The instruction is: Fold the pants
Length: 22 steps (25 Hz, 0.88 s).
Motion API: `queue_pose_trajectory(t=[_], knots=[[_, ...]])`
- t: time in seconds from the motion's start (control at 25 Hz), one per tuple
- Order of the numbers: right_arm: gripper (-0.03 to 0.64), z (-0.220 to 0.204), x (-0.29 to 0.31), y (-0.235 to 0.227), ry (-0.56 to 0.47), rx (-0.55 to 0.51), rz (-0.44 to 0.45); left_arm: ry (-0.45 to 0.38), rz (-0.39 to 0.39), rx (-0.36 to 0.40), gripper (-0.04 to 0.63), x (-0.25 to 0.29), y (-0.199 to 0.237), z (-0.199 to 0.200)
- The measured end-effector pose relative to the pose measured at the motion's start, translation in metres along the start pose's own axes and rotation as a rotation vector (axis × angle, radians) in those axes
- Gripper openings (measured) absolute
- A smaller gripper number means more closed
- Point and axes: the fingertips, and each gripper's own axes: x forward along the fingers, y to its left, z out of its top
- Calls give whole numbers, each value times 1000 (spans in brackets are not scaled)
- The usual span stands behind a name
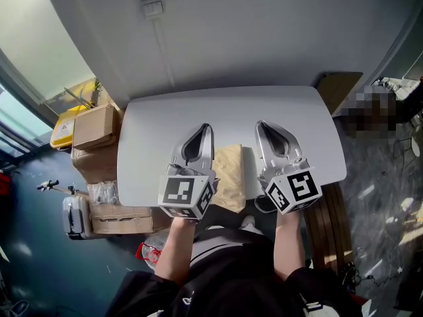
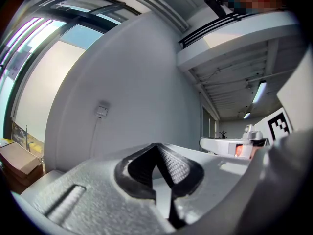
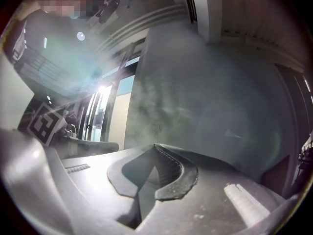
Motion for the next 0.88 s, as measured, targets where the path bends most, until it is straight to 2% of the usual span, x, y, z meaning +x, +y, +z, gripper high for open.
queue_pose_trajectory(t=[0.88], knots=[[5, 1, 4, -2, -3, -13, 19, -3, 6, 3, 3, 4, -3, -1]])
